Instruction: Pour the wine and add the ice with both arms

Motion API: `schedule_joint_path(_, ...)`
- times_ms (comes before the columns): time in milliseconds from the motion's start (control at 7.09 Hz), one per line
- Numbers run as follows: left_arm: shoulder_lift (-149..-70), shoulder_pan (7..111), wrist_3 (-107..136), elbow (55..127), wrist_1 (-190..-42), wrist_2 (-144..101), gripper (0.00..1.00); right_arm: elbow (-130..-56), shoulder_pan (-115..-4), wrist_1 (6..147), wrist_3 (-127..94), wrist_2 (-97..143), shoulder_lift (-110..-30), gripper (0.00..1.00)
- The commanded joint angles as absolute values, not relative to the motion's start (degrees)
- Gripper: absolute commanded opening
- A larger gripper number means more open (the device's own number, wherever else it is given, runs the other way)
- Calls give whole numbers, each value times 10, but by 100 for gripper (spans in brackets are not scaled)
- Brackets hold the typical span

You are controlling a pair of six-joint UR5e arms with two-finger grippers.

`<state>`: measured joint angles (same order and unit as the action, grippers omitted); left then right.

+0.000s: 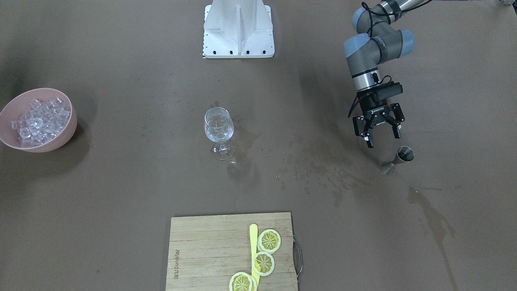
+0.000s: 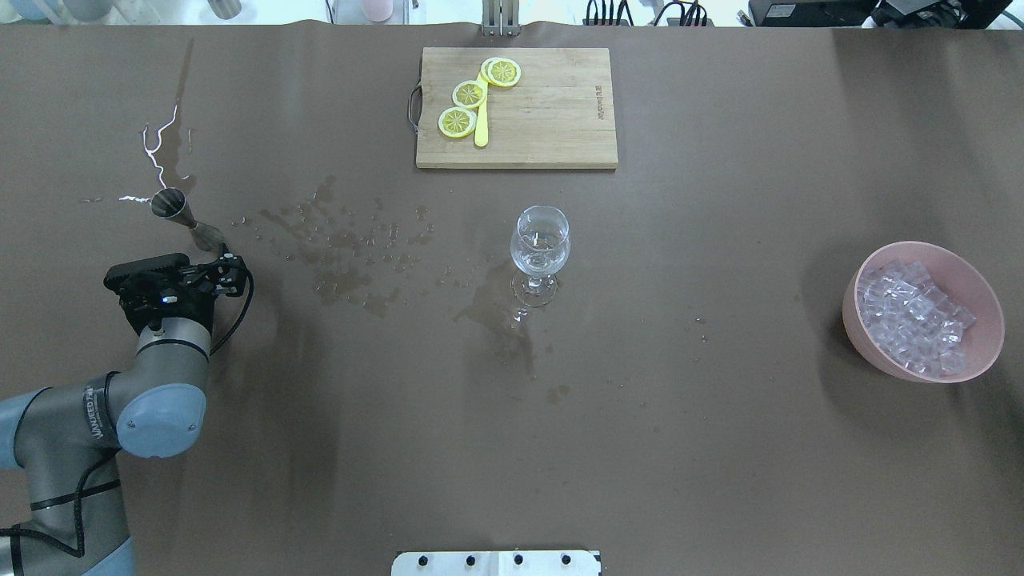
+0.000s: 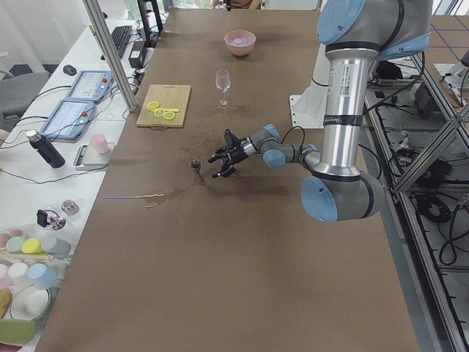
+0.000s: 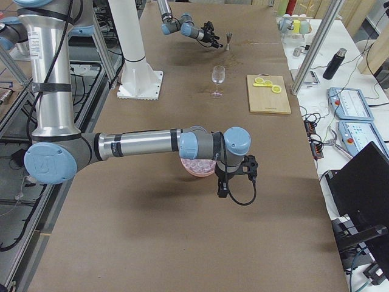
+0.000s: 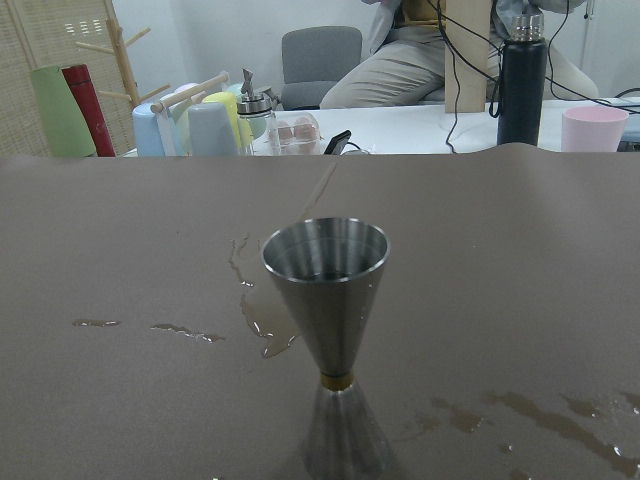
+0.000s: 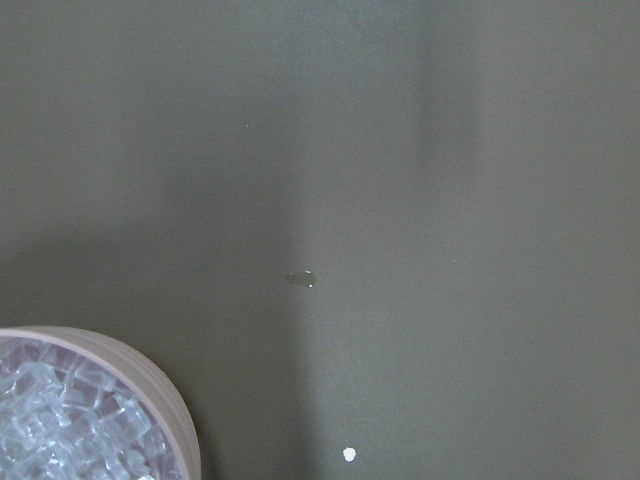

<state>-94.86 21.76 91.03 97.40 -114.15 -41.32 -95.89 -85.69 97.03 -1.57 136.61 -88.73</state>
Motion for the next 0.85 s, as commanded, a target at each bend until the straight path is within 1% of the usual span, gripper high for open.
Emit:
schedule_joint_path(0,-993,253,909,919,-1141,-413,97,-959,-857,970,-18,1367,-887,100)
schedule_joint_path(141,-1015,263,909,901,-1141,-413,97,-959,-857,970,-18,1367,-887,100)
schedule_joint_path(705,-1021,274,911,875,-1148,-415,96,-960,-856,969,-22,1367,-887,100)
